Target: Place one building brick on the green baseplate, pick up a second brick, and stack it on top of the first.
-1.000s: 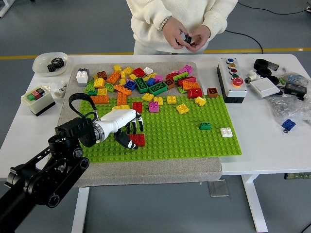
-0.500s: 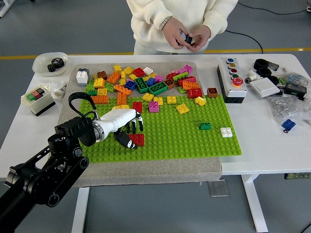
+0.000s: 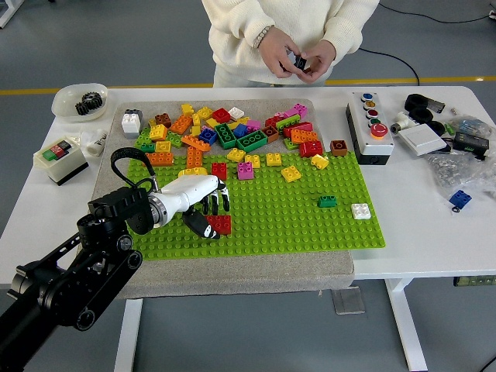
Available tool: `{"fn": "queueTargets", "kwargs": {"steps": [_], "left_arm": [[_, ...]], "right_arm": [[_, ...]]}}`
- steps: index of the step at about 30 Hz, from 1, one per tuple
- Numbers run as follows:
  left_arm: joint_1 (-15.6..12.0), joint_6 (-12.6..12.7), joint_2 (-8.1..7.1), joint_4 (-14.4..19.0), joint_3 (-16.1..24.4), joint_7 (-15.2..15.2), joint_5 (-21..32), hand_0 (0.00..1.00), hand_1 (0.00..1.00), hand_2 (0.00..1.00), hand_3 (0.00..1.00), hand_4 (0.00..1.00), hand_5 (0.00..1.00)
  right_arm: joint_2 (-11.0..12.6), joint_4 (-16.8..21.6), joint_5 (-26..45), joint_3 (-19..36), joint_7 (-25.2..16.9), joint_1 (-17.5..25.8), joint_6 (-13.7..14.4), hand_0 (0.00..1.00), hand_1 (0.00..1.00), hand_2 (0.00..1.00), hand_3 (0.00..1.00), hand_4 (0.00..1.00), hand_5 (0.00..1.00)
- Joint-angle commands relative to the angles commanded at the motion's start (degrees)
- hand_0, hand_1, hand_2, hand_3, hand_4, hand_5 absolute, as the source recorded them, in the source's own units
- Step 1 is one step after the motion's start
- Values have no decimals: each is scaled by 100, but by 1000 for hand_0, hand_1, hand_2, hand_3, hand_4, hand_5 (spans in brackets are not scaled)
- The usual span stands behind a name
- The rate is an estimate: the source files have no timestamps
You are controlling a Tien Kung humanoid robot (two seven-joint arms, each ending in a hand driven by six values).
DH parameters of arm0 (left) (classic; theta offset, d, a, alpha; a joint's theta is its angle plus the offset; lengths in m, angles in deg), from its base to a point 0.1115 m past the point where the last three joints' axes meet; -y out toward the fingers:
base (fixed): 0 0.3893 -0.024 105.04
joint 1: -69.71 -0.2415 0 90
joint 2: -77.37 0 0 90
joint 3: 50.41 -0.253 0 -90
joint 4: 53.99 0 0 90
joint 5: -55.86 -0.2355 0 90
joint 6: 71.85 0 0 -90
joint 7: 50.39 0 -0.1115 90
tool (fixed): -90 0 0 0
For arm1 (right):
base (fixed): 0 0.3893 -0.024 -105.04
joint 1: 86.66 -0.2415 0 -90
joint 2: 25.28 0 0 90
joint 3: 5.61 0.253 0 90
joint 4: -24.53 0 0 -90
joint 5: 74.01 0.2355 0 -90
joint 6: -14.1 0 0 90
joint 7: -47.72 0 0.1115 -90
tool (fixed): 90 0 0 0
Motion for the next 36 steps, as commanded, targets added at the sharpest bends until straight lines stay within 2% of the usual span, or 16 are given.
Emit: {"fn": "queueTargets", "kwargs": {"steps": [1, 2, 7, 8, 19, 20, 36], "left_arm": [[1, 5, 1, -1, 0, 0, 6, 500, 395, 409, 463, 998, 48], [3, 15, 1, -4, 3, 0, 15, 502, 396, 407, 464, 998, 106], [6, 51, 2, -10, 10, 5, 46, 502, 396, 407, 464, 998, 106], [6, 55, 2, -11, 12, 5, 51, 512, 397, 406, 476, 998, 152], [5, 45, 9, -23, 10, 7, 73, 518, 399, 409, 480, 998, 168], [3, 46, 10, -26, 9, 7, 73, 531, 403, 410, 492, 998, 206], [26, 157, 7, -109, 9, 61, 74, 535, 405, 412, 493, 998, 178]], "right_arm": [[0, 0, 2, -1, 0, -1, 0, 746, 655, 726, 619, 842, 313], [-1, 0, 3, -1, 0, -3, -1, 746, 656, 726, 618, 842, 312], [-1, 0, 6, -3, -1, -8, -2, 746, 656, 726, 618, 842, 312], [-1, 0, 8, -5, -2, -10, -2, 746, 657, 726, 618, 841, 314], [1, 0, -3, -3, -6, -18, -7, 747, 657, 726, 619, 843, 313], [1, 0, 0, -6, -7, -18, -7, 747, 656, 726, 619, 844, 313], [-7, 0, 7, -34, -13, -12, -14, 745, 656, 726, 619, 845, 315]]}}
